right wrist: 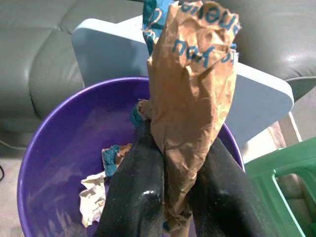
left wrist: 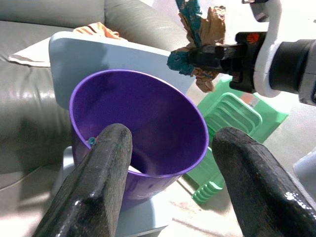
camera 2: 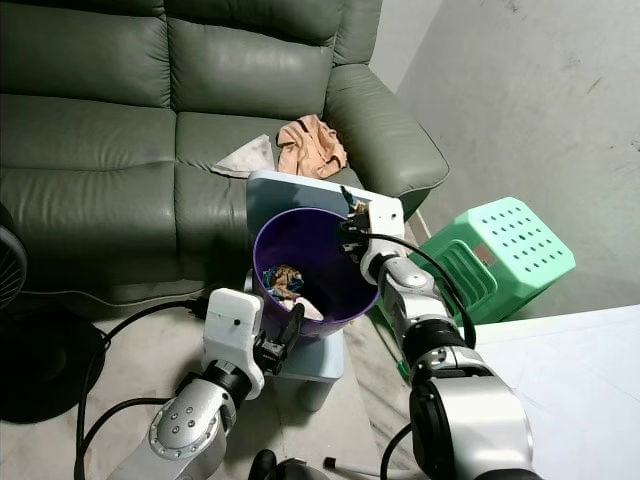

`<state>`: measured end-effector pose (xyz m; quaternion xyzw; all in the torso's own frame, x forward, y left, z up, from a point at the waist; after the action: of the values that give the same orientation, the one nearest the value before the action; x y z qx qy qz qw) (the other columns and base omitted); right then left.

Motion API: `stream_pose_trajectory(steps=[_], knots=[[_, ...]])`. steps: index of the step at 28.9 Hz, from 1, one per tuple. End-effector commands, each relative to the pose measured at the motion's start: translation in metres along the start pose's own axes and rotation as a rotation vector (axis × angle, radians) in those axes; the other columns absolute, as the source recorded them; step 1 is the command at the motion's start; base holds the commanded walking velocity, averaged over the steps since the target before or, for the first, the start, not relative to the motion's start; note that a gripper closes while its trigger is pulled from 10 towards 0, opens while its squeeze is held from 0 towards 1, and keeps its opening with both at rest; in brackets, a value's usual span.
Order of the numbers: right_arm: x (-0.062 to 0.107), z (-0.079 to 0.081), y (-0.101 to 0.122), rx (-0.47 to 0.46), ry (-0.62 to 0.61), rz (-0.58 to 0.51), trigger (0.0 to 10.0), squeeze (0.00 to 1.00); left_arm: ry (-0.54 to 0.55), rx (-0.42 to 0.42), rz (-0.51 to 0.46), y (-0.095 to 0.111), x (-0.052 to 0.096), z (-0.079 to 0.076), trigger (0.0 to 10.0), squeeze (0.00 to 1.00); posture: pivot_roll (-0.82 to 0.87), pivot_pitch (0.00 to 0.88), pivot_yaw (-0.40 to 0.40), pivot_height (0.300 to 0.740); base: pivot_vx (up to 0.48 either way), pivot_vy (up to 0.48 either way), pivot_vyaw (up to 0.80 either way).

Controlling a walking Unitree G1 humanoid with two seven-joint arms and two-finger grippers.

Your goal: Picking trash to rubbish bin

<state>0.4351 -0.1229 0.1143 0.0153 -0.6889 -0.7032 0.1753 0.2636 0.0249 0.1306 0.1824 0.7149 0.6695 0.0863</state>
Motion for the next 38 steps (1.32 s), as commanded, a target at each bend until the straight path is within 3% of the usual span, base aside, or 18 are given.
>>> stream_pose_trajectory(steps=[1, 25, 33, 35, 36, 37, 38], knots=[[0.002, -0.01, 0.0, -0.017, -0.027, 0.005, 10.0, 1.0, -0.083, 0.118, -0.045, 0.017, 0.0, -0.038, 10.0, 0.0, 0.15, 0.231, -0.285, 0.74, 0.0, 0.0, 0.0], [0.002, -0.009, 0.002, -0.02, -0.005, -0.006, 10.0, 1.0, -0.081, 0.12, -0.047, 0.018, -0.002, -0.04, 10.0, 0.0, 0.16, 0.217, -0.29, 0.74, 0.0, 0.0, 0.0], [0.005, -0.007, 0.009, -0.041, 0.078, -0.06, 10.0, 1.0, -0.064, 0.087, -0.066, 0.021, -0.006, -0.027, 10.0, 0.0, 0.17, 0.193, -0.283, 0.74, 0.0, 0.0, 0.0], [0.01, -0.002, 0.022, -0.036, 0.176, -0.164, 10.0, 1.0, -0.043, 0.067, -0.083, 0.024, -0.01, -0.015, 10.0, 0.0, 0.17, 0.17, -0.276, 0.74, 0.0, 0.0, 0.0], [0.012, -0.003, 0.024, -0.039, 0.184, -0.174, 10.0, 0.2, -0.04, 0.065, -0.086, 0.025, -0.011, -0.013, 10.0, 0.0, 0.17, 0.164, -0.273, 0.74, 0.0, 0.0, 0.0], [0.012, -0.004, 0.025, -0.04, 0.184, -0.185, 10.0, 0.2, -0.037, 0.062, -0.09, 0.026, -0.013, -0.01, 10.0, 0.0, 0.17, 0.156, -0.27, 0.74, 0.0, 0.0, 0.0], [0.016, -0.008, 0.03, -0.055, 0.189, -0.222, 10.0, 0.0, -0.028, 0.047, -0.102, 0.029, -0.016, -0.004, 10.0, 0.0, 0.17, 0.14, -0.264, 0.74, 0.0, 0.0, 0.0]])
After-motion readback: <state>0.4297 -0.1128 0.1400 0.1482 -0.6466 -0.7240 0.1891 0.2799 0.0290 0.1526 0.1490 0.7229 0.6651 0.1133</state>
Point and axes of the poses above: a point about 5 cm out from each wrist's last joint towards the gripper, its own x axis pointing back from the gripper into the wrist, its own y axis along the axis of the wrist's last joint, z = x × y, the point moved 5 cm from there along -x, pointing out of the wrist towards the gripper
